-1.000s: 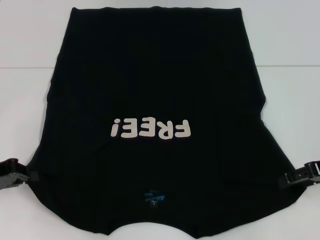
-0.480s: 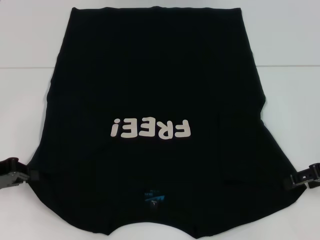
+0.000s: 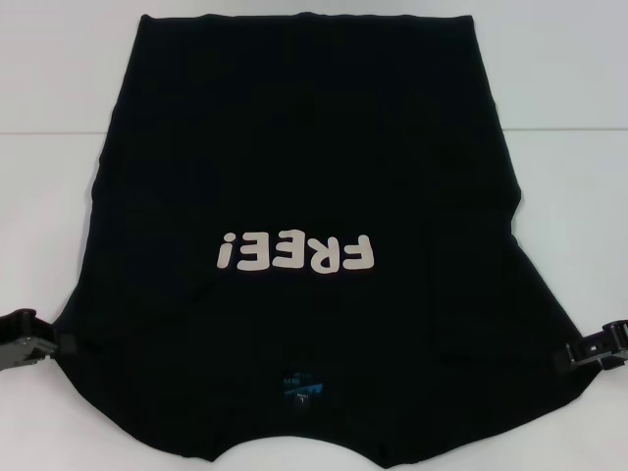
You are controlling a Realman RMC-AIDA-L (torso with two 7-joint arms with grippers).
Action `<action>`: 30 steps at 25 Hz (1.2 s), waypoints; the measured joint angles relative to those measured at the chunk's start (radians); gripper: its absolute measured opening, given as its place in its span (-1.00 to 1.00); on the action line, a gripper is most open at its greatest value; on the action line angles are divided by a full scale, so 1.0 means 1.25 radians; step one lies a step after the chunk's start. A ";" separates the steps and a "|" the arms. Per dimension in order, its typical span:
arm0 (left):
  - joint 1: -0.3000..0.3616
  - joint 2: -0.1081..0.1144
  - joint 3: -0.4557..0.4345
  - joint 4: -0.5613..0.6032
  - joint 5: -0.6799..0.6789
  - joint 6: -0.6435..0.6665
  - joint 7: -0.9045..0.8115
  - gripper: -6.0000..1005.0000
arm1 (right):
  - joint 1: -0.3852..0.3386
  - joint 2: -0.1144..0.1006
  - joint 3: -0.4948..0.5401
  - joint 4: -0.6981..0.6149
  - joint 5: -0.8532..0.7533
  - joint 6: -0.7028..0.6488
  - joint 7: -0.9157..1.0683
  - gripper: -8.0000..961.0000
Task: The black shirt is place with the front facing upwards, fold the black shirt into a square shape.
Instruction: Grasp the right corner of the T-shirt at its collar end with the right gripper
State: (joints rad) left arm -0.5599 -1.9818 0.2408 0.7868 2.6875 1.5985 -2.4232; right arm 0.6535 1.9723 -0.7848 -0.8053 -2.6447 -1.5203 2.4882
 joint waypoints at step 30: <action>-0.002 0.000 0.000 0.000 -0.012 0.000 0.001 -0.93 | 0.023 0.020 -0.014 0.007 0.009 -0.024 -0.016 0.84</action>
State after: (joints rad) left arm -0.5629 -1.9818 0.2408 0.7869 2.6720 1.5985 -2.4214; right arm 0.6817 1.9971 -0.8025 -0.7959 -2.6332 -1.5504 2.4685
